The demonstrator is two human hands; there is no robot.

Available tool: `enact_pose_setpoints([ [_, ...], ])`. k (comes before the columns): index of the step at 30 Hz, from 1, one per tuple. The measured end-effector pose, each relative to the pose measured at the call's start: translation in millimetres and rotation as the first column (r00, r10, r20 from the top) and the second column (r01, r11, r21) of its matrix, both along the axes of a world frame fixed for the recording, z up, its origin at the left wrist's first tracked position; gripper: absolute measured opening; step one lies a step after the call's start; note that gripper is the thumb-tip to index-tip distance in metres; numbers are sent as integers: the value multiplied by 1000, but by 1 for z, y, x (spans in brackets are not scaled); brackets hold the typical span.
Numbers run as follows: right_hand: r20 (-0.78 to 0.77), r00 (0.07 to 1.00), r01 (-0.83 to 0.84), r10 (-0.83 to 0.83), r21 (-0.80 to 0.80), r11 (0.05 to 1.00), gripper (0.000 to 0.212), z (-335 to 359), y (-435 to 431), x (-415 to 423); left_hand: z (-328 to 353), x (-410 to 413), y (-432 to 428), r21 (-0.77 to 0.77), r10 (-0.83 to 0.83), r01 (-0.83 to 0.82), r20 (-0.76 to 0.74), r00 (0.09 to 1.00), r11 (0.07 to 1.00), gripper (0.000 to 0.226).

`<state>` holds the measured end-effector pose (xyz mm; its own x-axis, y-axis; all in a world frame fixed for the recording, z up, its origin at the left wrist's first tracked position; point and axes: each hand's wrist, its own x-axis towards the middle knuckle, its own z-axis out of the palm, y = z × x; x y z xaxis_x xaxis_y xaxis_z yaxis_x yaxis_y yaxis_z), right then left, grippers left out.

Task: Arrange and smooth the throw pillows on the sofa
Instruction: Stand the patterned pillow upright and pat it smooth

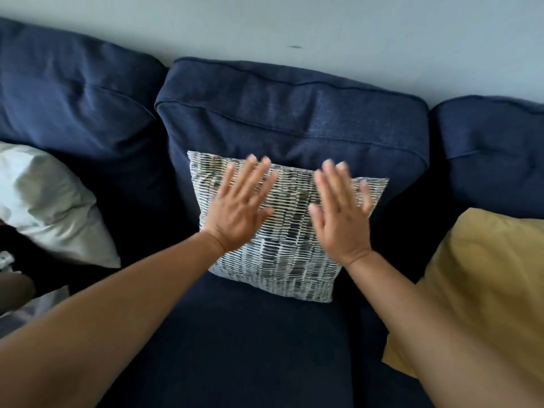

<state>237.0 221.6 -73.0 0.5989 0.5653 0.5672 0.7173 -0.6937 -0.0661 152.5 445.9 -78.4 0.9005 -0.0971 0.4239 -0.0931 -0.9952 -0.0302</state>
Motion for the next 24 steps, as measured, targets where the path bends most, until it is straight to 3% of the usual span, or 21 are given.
enact_pose_setpoints([
  [3, -4, 988, -147, 153, -297, 943, 67, -25, 6, -16, -28, -6, -10, 152, 22, 9, -203, 979, 988, 76],
  [5, -67, 998, -22, -1, -340, 940, 72, -38, -3, -7, -38, -4, 1, 145, 146, -111, -254, 956, 983, 84],
  [8, -170, 935, 243, -310, -327, 913, 78, -40, -30, 13, -40, -1, 28, 162, 286, -248, -288, 914, 955, 93],
  [13, -213, 875, 358, -434, -318, 878, 80, -31, -56, 7, -24, -11, 43, 45, 403, -410, -309, 861, 911, 91],
  [16, -331, 809, 423, -485, -244, 873, 79, -13, -62, -8, -1, -17, 20, -65, 346, -387, -328, 879, 920, 82],
  [19, -378, 799, 441, -467, -158, 883, 67, 12, -77, -28, 29, -22, -23, -185, 181, -246, -310, 933, 951, 66],
  [24, -406, 751, 520, -521, -123, 845, 51, 44, -122, -43, 66, -23, -103, -388, 87, -197, -283, 955, 900, 50],
])
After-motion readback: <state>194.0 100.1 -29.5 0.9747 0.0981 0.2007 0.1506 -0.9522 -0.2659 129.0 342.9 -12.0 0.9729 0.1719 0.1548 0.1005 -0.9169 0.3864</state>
